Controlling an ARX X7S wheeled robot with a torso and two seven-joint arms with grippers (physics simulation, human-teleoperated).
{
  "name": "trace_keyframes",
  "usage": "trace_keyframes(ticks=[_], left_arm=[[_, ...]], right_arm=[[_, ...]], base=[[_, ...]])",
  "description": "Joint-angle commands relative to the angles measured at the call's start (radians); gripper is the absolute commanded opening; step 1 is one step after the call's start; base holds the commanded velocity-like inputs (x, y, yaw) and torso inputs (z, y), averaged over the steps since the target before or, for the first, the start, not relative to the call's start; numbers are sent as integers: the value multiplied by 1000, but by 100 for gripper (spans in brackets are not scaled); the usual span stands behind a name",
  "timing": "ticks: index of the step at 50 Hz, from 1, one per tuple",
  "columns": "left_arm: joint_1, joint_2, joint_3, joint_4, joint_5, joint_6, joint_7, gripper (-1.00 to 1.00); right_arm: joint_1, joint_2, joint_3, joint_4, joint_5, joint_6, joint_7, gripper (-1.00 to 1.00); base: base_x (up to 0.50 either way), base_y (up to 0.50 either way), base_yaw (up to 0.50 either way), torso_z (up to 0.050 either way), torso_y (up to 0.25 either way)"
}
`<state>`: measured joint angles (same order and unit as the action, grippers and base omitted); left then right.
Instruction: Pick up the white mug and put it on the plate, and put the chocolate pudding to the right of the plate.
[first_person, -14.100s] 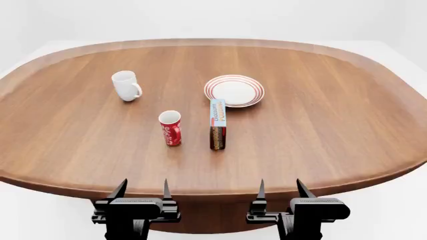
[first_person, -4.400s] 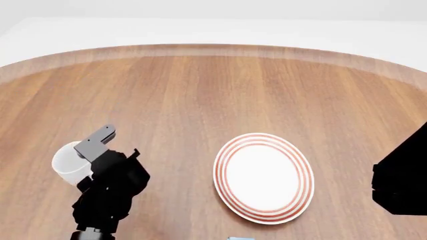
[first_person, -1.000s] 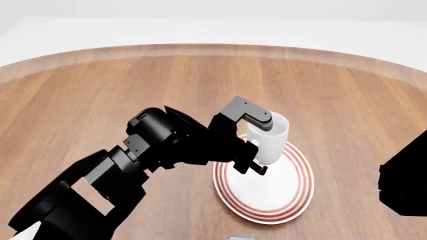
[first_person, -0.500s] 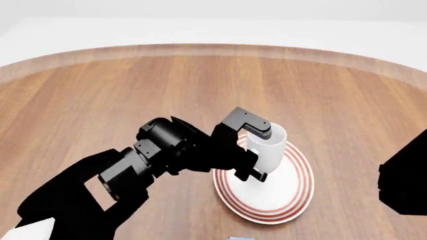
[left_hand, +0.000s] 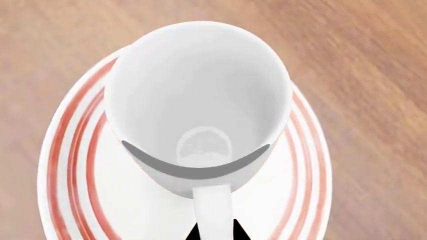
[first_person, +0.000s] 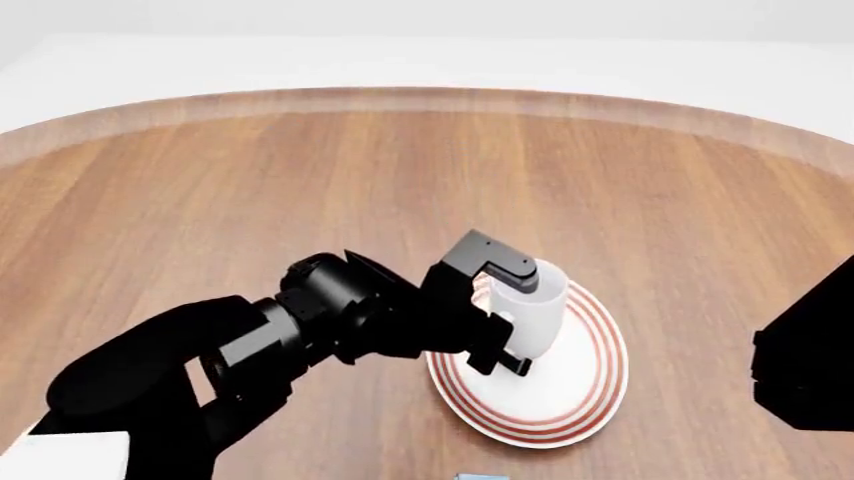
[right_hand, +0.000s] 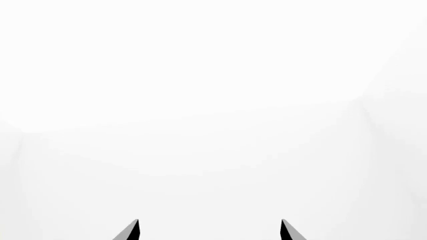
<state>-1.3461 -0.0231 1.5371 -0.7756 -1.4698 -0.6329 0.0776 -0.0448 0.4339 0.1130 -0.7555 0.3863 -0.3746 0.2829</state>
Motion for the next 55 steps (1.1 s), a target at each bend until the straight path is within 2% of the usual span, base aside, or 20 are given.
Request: trace_keyframes(ticks=[1, 9, 10, 39, 43, 45, 55], left_arm=[[4, 23, 28, -11, -35, 49, 23, -100], [11, 23, 29, -10, -31, 50, 21, -100], [14, 23, 30, -12, -30, 50, 20, 100], [19, 20, 27, 41, -42, 40, -23, 100], [13, 5, 25, 80, -47, 31, -50, 100], [-1, -28, 18, 151, -73, -3, -107, 100], [-30, -122, -2, 330, -110, -41, -219, 100]], right_arm=[[-2, -21, 21, 12, -24, -12, -24, 100], [-2, -18, 20, 11, -23, -10, -20, 100], [-2, -18, 20, 11, -24, -10, -20, 100], [1, -10, 11, 5, -30, -4, -9, 100], [1, -9, 9, 4, -31, -4, -8, 100], [-1, -8, 8, -4, -32, -1, -7, 100], [-1, -6, 1, -8, -42, -1, -6, 100]], base=[[0, 0, 0, 0, 0], [0, 0, 0, 0, 2], [0, 0, 0, 0, 0], [0, 0, 0, 0, 0], [0, 0, 0, 0, 0], [0, 0, 0, 0, 0], [0, 0, 0, 0, 0]])
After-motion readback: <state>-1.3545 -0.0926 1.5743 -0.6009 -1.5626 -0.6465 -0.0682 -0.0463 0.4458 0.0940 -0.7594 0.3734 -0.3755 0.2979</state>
